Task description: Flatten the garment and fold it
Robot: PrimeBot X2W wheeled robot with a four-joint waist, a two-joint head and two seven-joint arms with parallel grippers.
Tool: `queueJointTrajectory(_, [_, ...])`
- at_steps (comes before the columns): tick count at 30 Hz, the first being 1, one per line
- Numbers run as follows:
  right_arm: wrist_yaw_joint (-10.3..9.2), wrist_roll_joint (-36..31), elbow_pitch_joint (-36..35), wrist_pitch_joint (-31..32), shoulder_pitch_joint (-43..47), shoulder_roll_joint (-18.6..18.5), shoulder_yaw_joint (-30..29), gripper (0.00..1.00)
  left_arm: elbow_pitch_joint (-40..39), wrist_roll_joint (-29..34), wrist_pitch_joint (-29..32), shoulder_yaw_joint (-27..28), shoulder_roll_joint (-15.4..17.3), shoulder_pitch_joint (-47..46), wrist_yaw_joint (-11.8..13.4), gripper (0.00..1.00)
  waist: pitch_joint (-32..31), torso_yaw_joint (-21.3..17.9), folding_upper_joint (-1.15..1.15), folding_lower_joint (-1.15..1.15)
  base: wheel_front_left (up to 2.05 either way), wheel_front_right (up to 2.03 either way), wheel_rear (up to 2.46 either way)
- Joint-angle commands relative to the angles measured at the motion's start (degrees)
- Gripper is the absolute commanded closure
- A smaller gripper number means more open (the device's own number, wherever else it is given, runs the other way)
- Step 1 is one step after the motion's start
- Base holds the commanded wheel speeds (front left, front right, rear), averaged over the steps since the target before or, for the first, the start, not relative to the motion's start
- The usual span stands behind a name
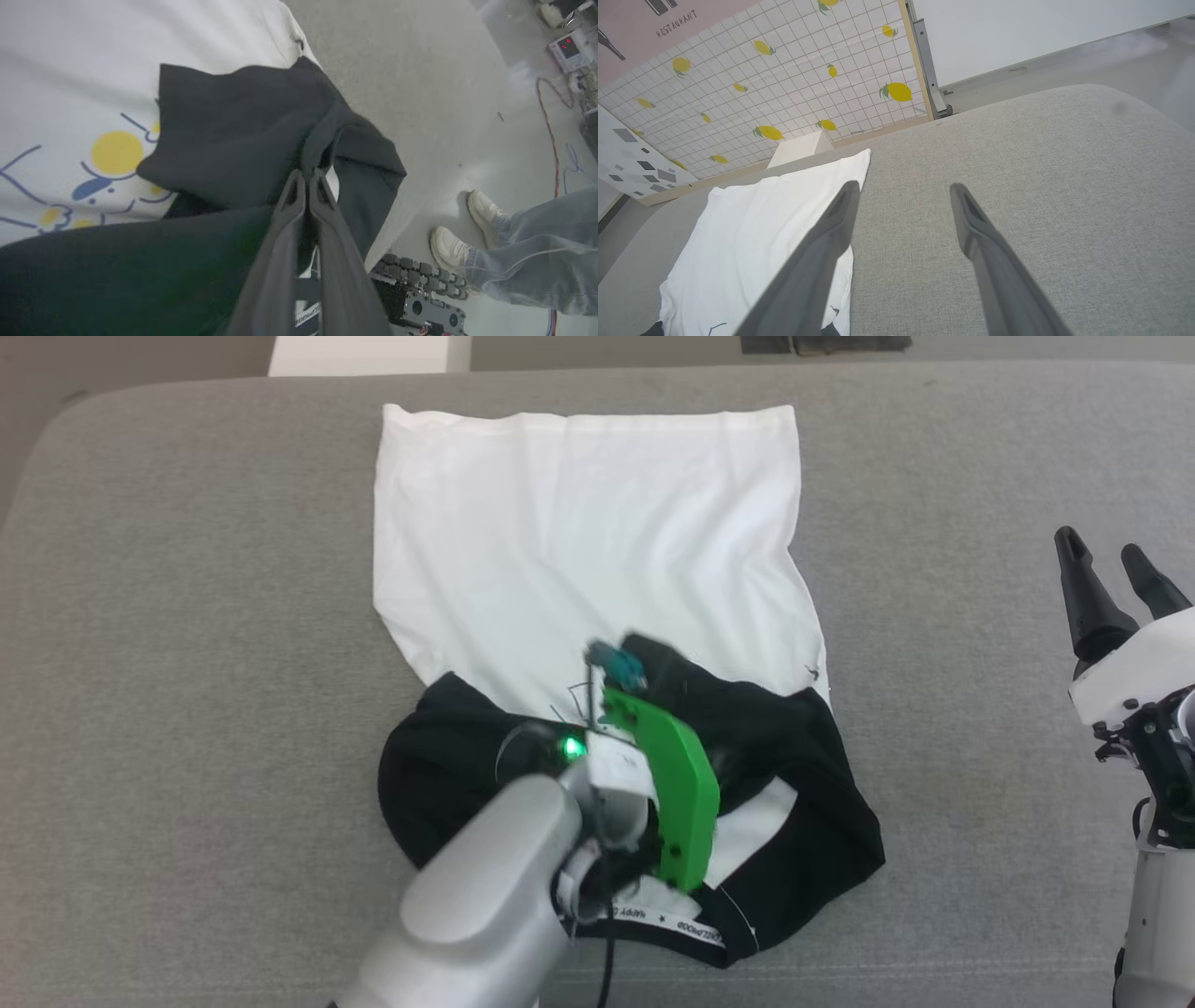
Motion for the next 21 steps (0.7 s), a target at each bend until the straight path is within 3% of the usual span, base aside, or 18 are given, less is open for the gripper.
queueJointTrajectory(1, [-0.08, 0.5, 0.2, -0.5, 0.7, 0.1, 0.1, 0.0, 1.9, 0.4, -0.1, -1.2, 0.0, 0.6, 0.5, 1.0, 0.7, -0.8, 0.0, 0.01, 0.0, 0.0, 0.0])
queueJointTrajectory(3, [-0.08, 0.7, 0.5, -0.8, 0.7, 0.1, 0.2, 0.0, 5.2, 0.9, -0.2, -2.6, 0.0, 0.5, 0.9, 1.0, 0.9, -1.0, 0.0, 0.01, 0.0, 0.0, 0.0])
queueJointTrajectory(4, [-0.08, 0.8, 0.7, -0.9, 0.8, 0.1, 0.2, 0.0, 6.6, 0.6, -0.3, -2.8, 0.0, 0.5, 1.1, 0.78, 0.8, -1.2, 0.0, 0.01, 0.0, 0.0, 0.0])
queueJointTrajectory(5, [-0.08, 0.8, 0.9, -1.0, 0.8, 0.1, 0.3, 0.0, 7.5, 0.1, -0.3, -2.9, 0.0, 0.4, 1.1, 0.32, 0.7, -1.2, 0.0, 0.01, 0.0, 0.0, 0.0])
queueJointTrajectory(6, [-0.08, 0.8, 1.1, -1.1, 1.0, 0.1, 0.2, 0.0, 8.1, -0.8, -0.5, -2.7, 0.0, 0.3, 1.1, 0.0, 0.4, -1.1, 0.0, 0.01, 0.0, 0.0, 0.0])
queueJointTrajectory(10, [-0.08, 0.3, 2.0, -1.3, 2.6, 0.1, -0.4, 0.0, 5.5, -9.7, 1.9, -0.5, 0.0, -1.2, -0.1, 0.0, -2.4, 0.6, 0.0, 0.01, 0.0, 0.0, 0.0])
queueJointTrajectory(13, [-0.08, 0.2, 2.1, -1.1, 3.3, 0.1, -0.3, 0.0, 2.5, -12.5, 1.0, 3.4, 0.4, -3.3, 0.4, 0.0, -3.8, 1.7, 0.0, 0.01, 0.0, 0.0, 0.0])
queueJointTrajectory(15, [-0.08, 0.3, 1.9, -1.0, 3.6, 0.1, -0.1, 0.0, 0.6, -13.8, -1.0, 6.9, 1.0, -4.5, 1.2, 0.0, -4.3, 2.2, 0.0, 0.01, 0.0, 0.0, 0.0])
queueJointTrajectory(21, [-0.08, 0.6, 1.5, -0.5, 3.9, 0.1, 1.1, 0.0, -3.7, -11.3, -13.8, 17.6, 8.1, -5.9, 3.1, 0.0, -4.8, 3.3, 0.0, 0.01, 0.0, 0.0, 0.0])
